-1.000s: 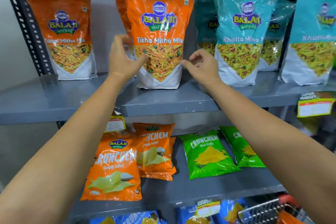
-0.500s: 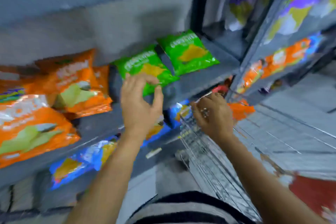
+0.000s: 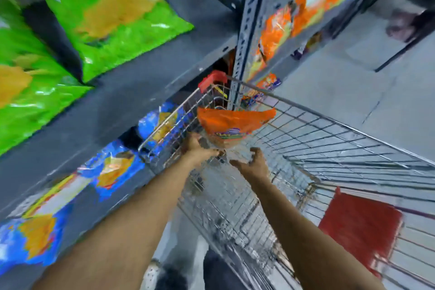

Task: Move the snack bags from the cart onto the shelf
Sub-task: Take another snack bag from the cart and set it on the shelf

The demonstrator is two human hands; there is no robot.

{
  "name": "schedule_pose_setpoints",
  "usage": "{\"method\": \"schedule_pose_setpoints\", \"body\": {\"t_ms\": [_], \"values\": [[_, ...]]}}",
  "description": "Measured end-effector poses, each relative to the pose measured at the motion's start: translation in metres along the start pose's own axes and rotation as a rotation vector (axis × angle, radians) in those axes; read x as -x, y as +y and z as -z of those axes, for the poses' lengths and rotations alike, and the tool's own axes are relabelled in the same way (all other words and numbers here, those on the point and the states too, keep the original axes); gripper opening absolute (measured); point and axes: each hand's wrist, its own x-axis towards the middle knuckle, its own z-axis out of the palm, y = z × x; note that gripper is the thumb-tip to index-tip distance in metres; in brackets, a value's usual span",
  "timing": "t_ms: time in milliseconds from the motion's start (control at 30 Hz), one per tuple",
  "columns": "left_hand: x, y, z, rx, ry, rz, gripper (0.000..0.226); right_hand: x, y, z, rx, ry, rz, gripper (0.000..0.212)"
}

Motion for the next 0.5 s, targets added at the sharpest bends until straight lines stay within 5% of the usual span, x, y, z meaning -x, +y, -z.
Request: {"method": "schedule_pose_setpoints", "body": {"t_ms": [100, 300, 500], "values": [[-0.016, 0.011, -0.004, -0.02, -0.041, -0.004, 0.11, -0.079, 0.026, 0.002, 0.005, -0.048, 0.047, 0.1], [-0.04, 0.021, -0.025, -0.166, -0.021, -0.007, 0.079, -0.12, -0.005, 0.003, 0.247, -0.207, 0.208, 0.067], [-0.037, 0.018, -0.026, -0.196, -0.019, -0.034, 0.076, -0.107, 0.013, 0.006, 0.295, -0.171, 0.236, 0.063]]}}
